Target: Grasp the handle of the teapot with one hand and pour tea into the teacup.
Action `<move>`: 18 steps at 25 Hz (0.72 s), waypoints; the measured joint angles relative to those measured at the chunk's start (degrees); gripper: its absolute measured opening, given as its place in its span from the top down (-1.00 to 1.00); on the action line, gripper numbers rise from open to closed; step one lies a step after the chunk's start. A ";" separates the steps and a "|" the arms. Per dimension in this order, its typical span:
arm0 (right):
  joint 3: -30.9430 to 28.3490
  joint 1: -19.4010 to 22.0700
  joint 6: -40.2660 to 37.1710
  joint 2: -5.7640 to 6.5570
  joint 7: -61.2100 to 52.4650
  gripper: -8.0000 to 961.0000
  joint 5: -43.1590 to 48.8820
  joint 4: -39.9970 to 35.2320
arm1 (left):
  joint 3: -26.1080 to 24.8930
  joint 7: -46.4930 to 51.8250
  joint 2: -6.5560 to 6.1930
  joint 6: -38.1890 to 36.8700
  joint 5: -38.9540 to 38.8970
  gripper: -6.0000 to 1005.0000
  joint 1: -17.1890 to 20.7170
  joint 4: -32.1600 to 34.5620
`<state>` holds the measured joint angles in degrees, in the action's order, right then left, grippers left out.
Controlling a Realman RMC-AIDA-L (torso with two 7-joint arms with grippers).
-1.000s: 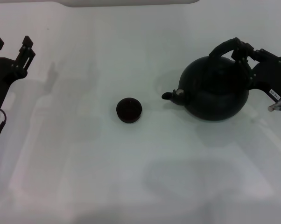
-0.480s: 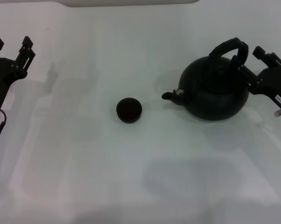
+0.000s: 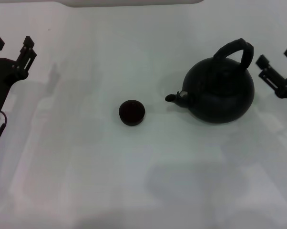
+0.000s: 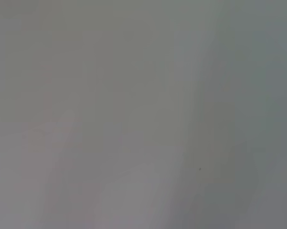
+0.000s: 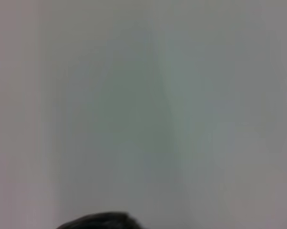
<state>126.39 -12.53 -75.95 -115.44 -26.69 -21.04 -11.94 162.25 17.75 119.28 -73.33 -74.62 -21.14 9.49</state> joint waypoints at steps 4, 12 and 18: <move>-0.01 0.46 -0.65 -0.11 4.14 -0.84 -2.47 0.00 | 0.00 -0.02 0.06 0.02 0.00 -0.54 -0.04 0.00; 0.69 1.38 -1.66 -0.56 13.55 -0.82 -7.57 -0.86 | 0.00 -0.41 0.14 0.02 0.00 -0.54 -0.37 0.00; 0.76 1.37 -1.99 -0.58 14.13 -0.82 -9.34 -1.24 | 0.00 -0.44 0.17 -0.32 0.00 -0.54 -0.41 0.00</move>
<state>127.15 -11.16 -77.94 -116.02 -12.55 -30.38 -13.18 162.25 17.31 119.45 -73.65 -74.62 -21.56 9.49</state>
